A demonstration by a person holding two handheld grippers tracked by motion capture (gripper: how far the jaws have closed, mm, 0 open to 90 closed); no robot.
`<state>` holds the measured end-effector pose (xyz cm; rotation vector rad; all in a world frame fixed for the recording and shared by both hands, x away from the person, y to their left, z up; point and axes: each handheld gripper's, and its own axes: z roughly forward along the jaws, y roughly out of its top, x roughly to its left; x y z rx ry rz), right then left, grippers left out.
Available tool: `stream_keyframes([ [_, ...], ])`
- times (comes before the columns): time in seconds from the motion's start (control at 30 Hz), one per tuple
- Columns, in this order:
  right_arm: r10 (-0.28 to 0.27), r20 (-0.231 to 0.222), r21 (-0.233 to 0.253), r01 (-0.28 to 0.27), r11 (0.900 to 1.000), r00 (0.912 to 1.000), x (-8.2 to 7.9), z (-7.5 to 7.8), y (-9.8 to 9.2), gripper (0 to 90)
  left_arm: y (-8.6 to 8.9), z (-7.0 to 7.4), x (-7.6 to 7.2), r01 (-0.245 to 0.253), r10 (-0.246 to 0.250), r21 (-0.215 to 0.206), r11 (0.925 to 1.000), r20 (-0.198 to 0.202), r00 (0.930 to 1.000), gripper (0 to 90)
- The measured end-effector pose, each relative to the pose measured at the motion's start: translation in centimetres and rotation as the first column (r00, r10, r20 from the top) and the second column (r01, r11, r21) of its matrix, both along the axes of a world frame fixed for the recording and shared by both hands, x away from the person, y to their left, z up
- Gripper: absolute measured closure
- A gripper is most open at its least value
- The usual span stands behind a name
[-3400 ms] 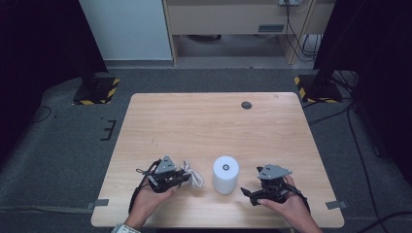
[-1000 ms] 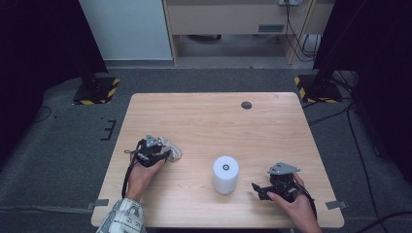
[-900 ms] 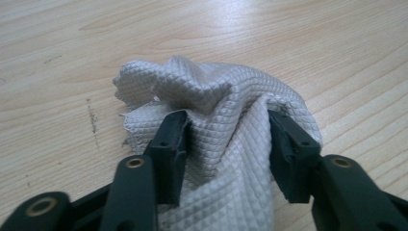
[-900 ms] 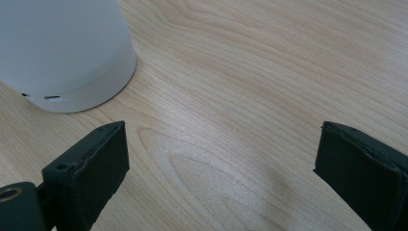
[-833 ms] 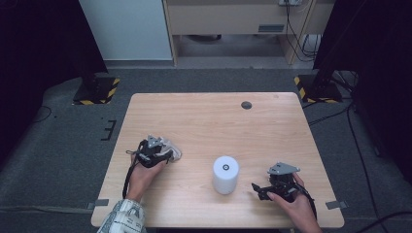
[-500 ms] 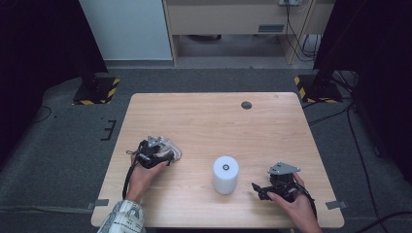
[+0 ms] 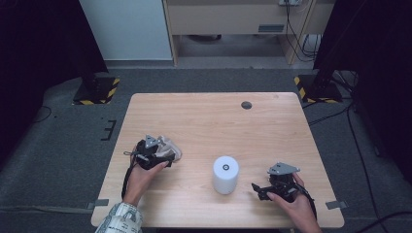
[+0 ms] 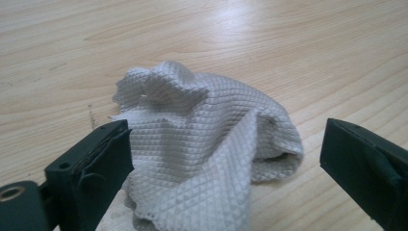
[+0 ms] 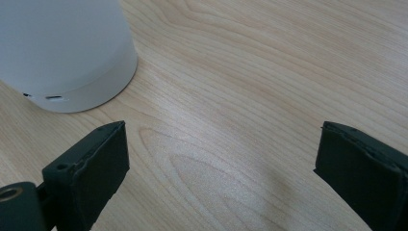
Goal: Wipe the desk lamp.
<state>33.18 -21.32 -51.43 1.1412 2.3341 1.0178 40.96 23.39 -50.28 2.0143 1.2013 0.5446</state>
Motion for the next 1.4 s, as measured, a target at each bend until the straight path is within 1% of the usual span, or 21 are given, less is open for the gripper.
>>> stream_keyframes([
  [0.1,0.000,0.000,-0.001,0.000,1.000,1.0000,0.0,0.0,0.0,5.0,-0.1,0.4,-0.5,0.012,-0.012,0.002,0.9999,0.015,0.9998,2.9],
  [0.2,0.003,-0.002,0.000,-0.003,1.000,1.0000,0.0,0.0,0.0,5.0,0.0,0.8,-1.2,0.014,-0.013,-0.012,0.9998,0.029,0.9995,2.5],
  [0.33,0.002,0.003,-0.001,-0.002,1.000,1.0000,-0.2,0.1,0.1,5.0,0.2,1.3,-2.7,0.024,-0.024,-0.019,0.9995,0.045,0.9987,2.5],
  [0.43,0.010,-0.001,-0.005,-0.010,1.000,1.0000,-0.2,0.1,0.2,4.9,0.6,1.5,-3.7,0.032,-0.031,-0.035,0.9989,0.044,0.9985,2.5],
  [0.5,0.006,0.002,-0.006,-0.006,1.000,1.0000,-0.1,0.1,0.2,4.9,0.9,1.4,-4.6,0.027,-0.026,-0.029,0.9992,0.041,0.9988,2.6],
  [0.6,0.005,0.002,-0.007,-0.005,1.000,1.0000,-0.1,0.0,0.2,4.8,1.0,1.2,-5.1,0.027,-0.026,-0.034,0.9991,0.033,0.9991,2.7],
  [0.67,0.004,-0.001,-0.007,-0.004,1.000,1.0000,-0.1,0.1,0.2,4.8,0.9,1.0,-5.6,0.034,-0.034,-0.019,0.9992,0.020,0.9992,2.8],
  [0.7,0.004,-0.008,-0.009,-0.004,1.000,1.0000,-0.1,0.0,0.2,4.7,0.8,0.8,-6.2,0.034,-0.034,0.004,0.9994,0.013,0.9994,3.0],
  [0.73,0.004,-0.008,-0.009,-0.004,1.000,1.0000,-0.1,0.0,0.2,4.7,0.8,0.8,-6.2,0.034,-0.034,0.004,0.9994,0.013,0.9994,3.2],
  [0.8,0.006,-0.011,-0.011,-0.006,1.000,0.9999,-0.1,0.0,0.1,4.7,0.6,0.5,-7.2,0.040,-0.040,0.030,0.9987,-0.001,0.9992,3.2],
  [0.87,0.006,-0.011,-0.010,-0.006,1.000,0.9999,-0.1,0.0,0.1,4.6,0.6,0.3,-7.6,0.043,-0.042,0.041,0.9982,-0.008,0.9991,3.2],
  [0.97,0.003,-0.009,-0.005,-0.003,1.000,1.0000,-0.1,0.1,0.0,4.5,0.4,-0.1,-8.9,0.063,-0.060,0.082,0.9947,-0.044,0.9973,3.2],
  [1.0,0.003,-0.009,-0.005,-0.003,1.000,1.0000,-0.1,0.1,0.0,4.5,0.4,-0.1,-8.9,0.063,-0.060,0.082,0.9947,-0.044,0.9973,3.1],
  [1.03,-0.001,-0.015,-0.007,0.001,1.000,0.9999,-0.1,0.1,-0.1,4.4,0.5,-0.1,-9.6,0.075,-0.069,0.102,0.9919,-0.056,0.9960,3.1],
  [1.1,0.004,-0.019,-0.019,-0.004,1.000,0.9998,-0.1,0.0,-0.3,4.4,0.7,-0.1,-10.0,0.072,-0.065,0.115,0.9908,-0.062,0.9960,3.0],
  [1.13,0.004,-0.019,-0.019,-0.004,1.000,0.9998,-0.1,0.0,-0.3,4.4,0.7,-0.1,-10.0,0.072,-0.065,0.115,0.9908,-0.062,0.9960,3.0],
  [1.17,0.003,-0.026,-0.027,-0.004,1.000,0.9997,0.0,-0.1,-0.4,4.4,1.0,-0.3,-10.4,0.068,-0.057,0.157,0.9853,-0.071,0.9958,3.0],
  [1.2,0.003,-0.026,-0.027,-0.004,1.000,0.9997,0.0,-0.1,-0.4,4.4,1.0,-0.3,-10.4,0.068,-0.057,0.157,0.9853,-0.071,0.9958,3.3],
  [1.23,-0.005,-0.027,-0.032,0.004,0.999,0.9996,0.1,-0.2,-0.7,4.6,1.4,-0.4,-10.3,0.045,-0.034,0.178,0.9830,-0.065,0.9973,3.4],
  [1.33,-0.024,-0.030,-0.033,0.023,0.999,0.9993,0.3,-0.1,-1.2,4.6,2.0,-0.5,-10.1,0.022,-0.011,0.164,0.9862,-0.071,0.9974,3.3],
  [1.4,-0.072,-0.014,-0.022,0.072,0.997,0.9973,0.7,-0.1,-2.5,4.5,2.8,-1.0,-9.5,0.002,0.012,0.160,0.9871,-0.088,0.9961,3.4],
])
